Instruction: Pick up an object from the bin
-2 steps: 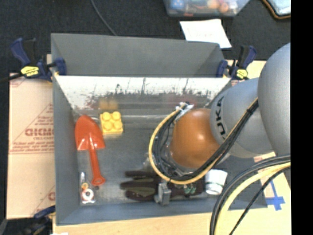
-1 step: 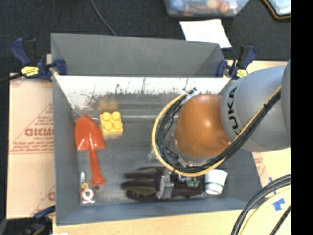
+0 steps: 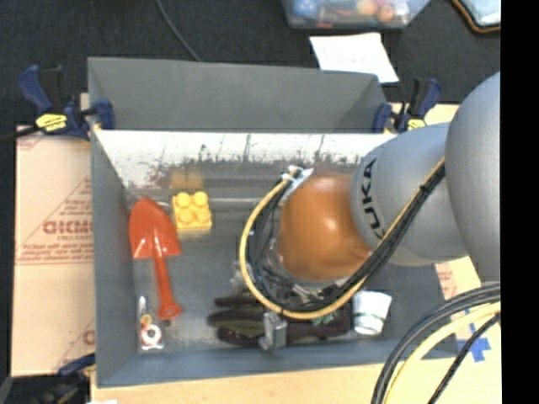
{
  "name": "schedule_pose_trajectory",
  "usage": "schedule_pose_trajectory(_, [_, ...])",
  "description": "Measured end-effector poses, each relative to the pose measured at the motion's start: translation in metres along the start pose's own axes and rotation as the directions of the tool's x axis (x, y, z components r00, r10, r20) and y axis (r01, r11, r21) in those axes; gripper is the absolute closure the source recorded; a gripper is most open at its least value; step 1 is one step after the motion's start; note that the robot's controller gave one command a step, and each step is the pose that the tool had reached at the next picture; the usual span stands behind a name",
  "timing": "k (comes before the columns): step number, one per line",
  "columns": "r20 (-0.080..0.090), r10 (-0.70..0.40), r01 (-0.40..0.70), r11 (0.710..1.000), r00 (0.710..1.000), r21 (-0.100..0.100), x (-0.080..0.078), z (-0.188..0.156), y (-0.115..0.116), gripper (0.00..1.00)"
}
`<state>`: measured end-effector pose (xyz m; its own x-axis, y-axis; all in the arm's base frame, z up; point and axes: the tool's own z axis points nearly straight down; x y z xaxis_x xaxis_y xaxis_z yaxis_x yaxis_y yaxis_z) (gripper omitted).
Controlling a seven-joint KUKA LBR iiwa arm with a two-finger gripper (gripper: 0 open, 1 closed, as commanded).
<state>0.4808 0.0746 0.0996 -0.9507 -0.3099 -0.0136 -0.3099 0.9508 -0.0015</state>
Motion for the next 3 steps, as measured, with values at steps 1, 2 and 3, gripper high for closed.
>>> schedule_pose_trajectory(1, [-0.003,0.393,-0.393,0.919,0.919,0.000,-0.001,0.030,-0.033,0.00])
schedule_pose_trajectory(2, [-0.006,0.137,-0.137,0.991,0.990,0.000,-0.002,0.029,-0.013,1.00])
schedule_pose_trajectory(3, [-0.006,0.138,-0.138,0.990,0.990,0.000,-0.002,0.029,-0.013,1.00])
